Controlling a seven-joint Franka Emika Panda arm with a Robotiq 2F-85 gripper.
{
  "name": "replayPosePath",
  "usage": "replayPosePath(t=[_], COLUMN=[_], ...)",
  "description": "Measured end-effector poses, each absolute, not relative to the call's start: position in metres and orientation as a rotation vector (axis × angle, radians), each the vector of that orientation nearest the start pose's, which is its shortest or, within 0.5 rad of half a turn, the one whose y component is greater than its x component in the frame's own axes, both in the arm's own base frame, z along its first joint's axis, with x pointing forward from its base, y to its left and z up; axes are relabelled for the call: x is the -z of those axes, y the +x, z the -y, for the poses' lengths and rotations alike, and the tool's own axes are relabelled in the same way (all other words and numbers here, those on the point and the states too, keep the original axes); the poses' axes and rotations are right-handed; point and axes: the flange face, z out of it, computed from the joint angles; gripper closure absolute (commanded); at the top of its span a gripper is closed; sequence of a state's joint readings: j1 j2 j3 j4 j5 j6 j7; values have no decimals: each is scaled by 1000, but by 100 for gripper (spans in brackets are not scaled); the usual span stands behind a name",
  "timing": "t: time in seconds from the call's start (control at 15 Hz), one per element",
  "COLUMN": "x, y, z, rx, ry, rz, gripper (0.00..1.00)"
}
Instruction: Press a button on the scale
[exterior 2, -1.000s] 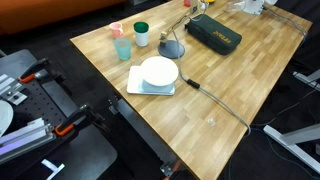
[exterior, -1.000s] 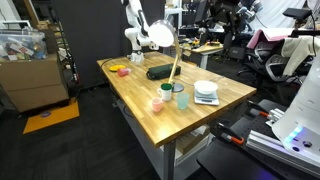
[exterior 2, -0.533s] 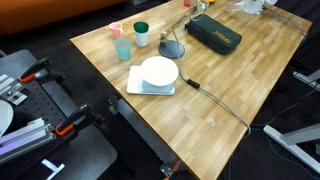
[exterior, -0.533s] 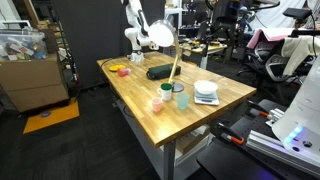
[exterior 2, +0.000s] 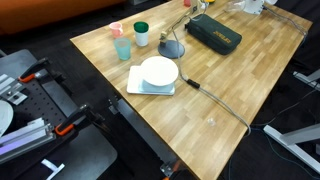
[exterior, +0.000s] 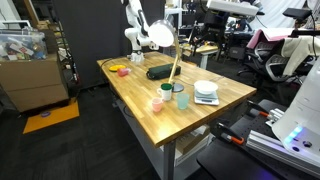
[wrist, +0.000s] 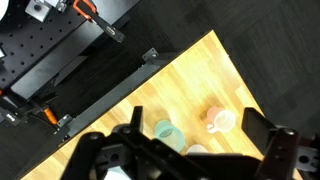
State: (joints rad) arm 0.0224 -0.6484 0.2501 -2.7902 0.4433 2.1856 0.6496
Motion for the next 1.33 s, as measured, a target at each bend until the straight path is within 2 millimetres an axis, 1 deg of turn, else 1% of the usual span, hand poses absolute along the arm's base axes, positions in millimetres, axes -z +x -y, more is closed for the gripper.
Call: replayPosePath(t=[0.2,0.33,0.47,0.67,0.73,0.8,0.87,1.0,1.2,1.27,1.33], x=[-389,-387,-377,-353,-344,-336,-327,-314,-301,-299,-298], y=[324,325,329,337,339,342,343,347,354,356,357], z=[-99,-95,-82,-62,-58,-54,-52,-44,-29,-24,-20], rx=[-69,-71,-80,-118,-139,-159,-183,-215,-245,-253,-256], ry=[-2759,-2766,-2786,-2815,-2819,-2819,-2813,-2783,-2674,-2632,-2603], rz=[-970,-1000,-1090,-1225,-1258,-1283,-1308,-1344,-1427,-1458,-1481], gripper=[0,0,0,1,26,26,29,43,65,46,54])
